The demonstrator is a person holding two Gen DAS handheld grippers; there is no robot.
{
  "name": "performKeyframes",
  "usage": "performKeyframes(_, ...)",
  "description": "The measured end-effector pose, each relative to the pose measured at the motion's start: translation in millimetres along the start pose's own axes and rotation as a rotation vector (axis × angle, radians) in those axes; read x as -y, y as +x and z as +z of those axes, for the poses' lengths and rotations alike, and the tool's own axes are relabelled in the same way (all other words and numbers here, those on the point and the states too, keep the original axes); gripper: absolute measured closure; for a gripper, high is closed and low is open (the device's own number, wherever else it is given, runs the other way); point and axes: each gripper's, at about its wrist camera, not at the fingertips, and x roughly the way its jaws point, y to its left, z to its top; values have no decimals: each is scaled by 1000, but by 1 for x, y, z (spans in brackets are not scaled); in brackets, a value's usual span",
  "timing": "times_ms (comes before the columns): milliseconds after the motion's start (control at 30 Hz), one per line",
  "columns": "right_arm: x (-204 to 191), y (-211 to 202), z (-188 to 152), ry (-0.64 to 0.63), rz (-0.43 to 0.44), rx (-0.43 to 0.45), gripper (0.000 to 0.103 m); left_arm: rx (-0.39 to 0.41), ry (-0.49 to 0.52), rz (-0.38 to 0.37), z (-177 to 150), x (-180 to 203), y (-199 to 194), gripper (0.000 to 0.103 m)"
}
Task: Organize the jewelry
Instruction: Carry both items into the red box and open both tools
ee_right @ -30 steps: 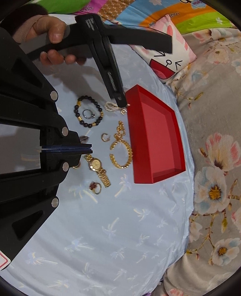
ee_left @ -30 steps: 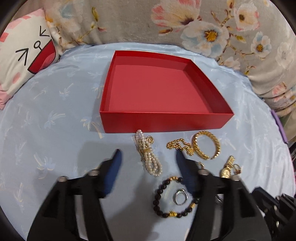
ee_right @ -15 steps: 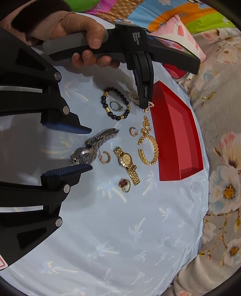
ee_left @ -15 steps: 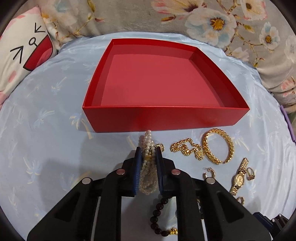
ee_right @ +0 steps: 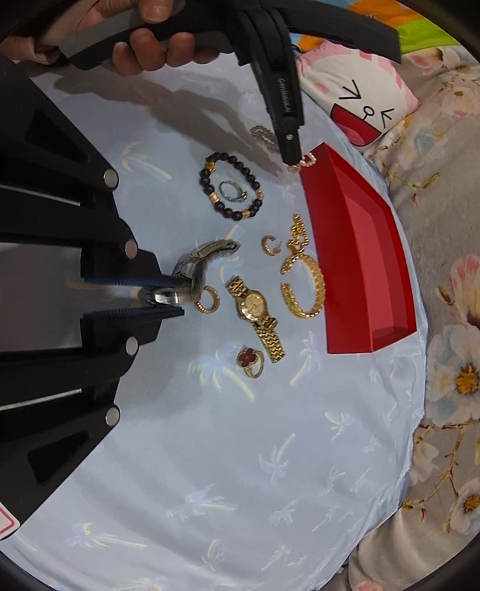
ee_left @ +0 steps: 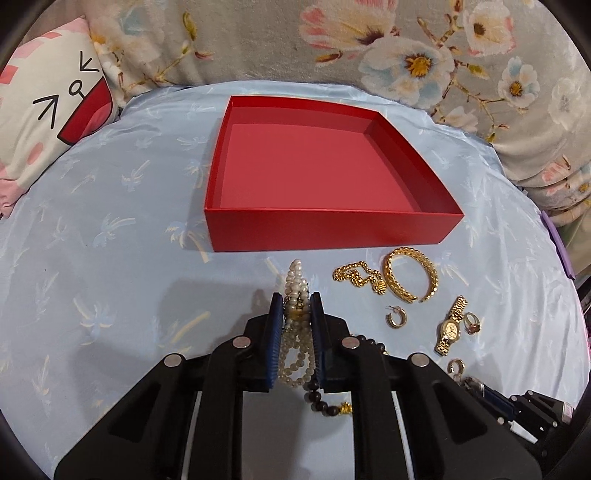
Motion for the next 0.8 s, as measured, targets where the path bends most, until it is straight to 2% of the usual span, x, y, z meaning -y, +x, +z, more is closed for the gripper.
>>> performKeyframes(267, -9, -40, 38, -15, 34, 106, 94, 65, 9, -31, 17, 1, -35, 89)
performKeyframes(500, -19, -67, 111, -68, 45, 217, 94, 159, 53, -43, 72, 12, -57, 89)
performKeyframes(633, -22, -62, 168, -82, 52, 258, 94, 194, 64, -34, 112, 14, -48, 89)
performKeyframes(800, -20, -20, 234, -77, 52, 245, 94, 198, 59, -27, 159, 8, -10, 89)
